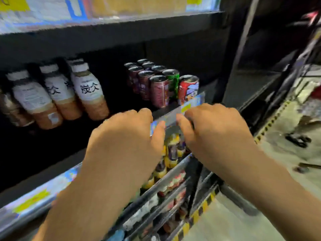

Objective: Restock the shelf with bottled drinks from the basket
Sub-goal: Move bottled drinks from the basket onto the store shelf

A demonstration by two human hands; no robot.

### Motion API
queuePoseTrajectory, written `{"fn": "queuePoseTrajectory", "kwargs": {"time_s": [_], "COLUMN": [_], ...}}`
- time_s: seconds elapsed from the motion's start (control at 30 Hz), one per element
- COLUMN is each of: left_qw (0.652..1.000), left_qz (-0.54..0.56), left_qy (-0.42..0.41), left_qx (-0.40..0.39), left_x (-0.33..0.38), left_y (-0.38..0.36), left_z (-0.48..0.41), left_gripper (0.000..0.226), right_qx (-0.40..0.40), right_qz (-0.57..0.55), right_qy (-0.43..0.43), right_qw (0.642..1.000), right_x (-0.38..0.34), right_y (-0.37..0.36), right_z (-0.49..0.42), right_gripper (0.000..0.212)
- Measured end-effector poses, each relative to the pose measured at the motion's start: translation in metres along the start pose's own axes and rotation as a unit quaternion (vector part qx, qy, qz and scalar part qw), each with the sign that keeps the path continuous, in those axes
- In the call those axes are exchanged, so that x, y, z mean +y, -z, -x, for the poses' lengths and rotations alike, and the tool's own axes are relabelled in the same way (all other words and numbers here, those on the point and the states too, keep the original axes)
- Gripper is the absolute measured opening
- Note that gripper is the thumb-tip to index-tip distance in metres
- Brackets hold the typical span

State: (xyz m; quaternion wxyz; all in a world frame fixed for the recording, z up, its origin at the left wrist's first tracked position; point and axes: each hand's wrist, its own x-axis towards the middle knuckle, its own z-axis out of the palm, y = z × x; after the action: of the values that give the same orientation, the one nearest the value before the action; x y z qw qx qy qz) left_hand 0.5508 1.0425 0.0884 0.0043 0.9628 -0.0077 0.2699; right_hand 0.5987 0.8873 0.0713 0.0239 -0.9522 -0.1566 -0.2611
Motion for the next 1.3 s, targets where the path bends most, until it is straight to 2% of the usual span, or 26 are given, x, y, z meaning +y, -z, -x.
{"fn": "queuePoseTrajectory", "kwargs": {"time_s": [0.17,0.23,0.43,0.7,0.87,1.0,1.17,1.3], "left_qw": [0.995,0.985,0.950,0.930,0.915,0.897,0.853,0.830], "left_qz": [0.063,0.119,0.204,0.188,0.162,0.144,0.086,0.073], "left_qy": [-0.082,-0.122,-0.219,-0.237,-0.240,-0.241,-0.256,-0.266], "left_qx": [-0.005,-0.034,-0.091,-0.211,-0.280,-0.342,-0.448,-0.484], "left_x": [0.107,0.141,0.292,0.462,0.521,0.559,0.611,0.646], "left_y": [-0.034,-0.045,-0.105,-0.217,-0.288,-0.362,-0.472,-0.570], "left_z": [-0.037,-0.047,-0.094,-0.162,-0.197,-0.228,-0.260,-0.272], "left_gripper": [0.030,0.033,0.035,0.036,0.034,0.033,0.033,0.027], "right_qx": [-0.050,-0.044,-0.063,-0.130,-0.191,-0.233,-0.309,-0.353], "right_qz": [0.014,0.023,0.086,0.096,0.064,0.038,-0.013,-0.044], "right_qy": [-0.114,-0.143,-0.244,-0.296,-0.321,-0.367,-0.443,-0.492], "right_qw": [0.992,0.988,0.964,0.941,0.926,0.900,0.841,0.795], "right_x": [0.102,0.138,0.293,0.468,0.539,0.584,0.644,0.687], "right_y": [0.014,0.012,-0.008,-0.053,-0.110,-0.170,-0.265,-0.354], "right_z": [0.035,0.043,0.070,0.083,0.074,0.061,0.041,0.035], "right_gripper": [0.052,0.054,0.048,0.044,0.046,0.044,0.042,0.039]}}
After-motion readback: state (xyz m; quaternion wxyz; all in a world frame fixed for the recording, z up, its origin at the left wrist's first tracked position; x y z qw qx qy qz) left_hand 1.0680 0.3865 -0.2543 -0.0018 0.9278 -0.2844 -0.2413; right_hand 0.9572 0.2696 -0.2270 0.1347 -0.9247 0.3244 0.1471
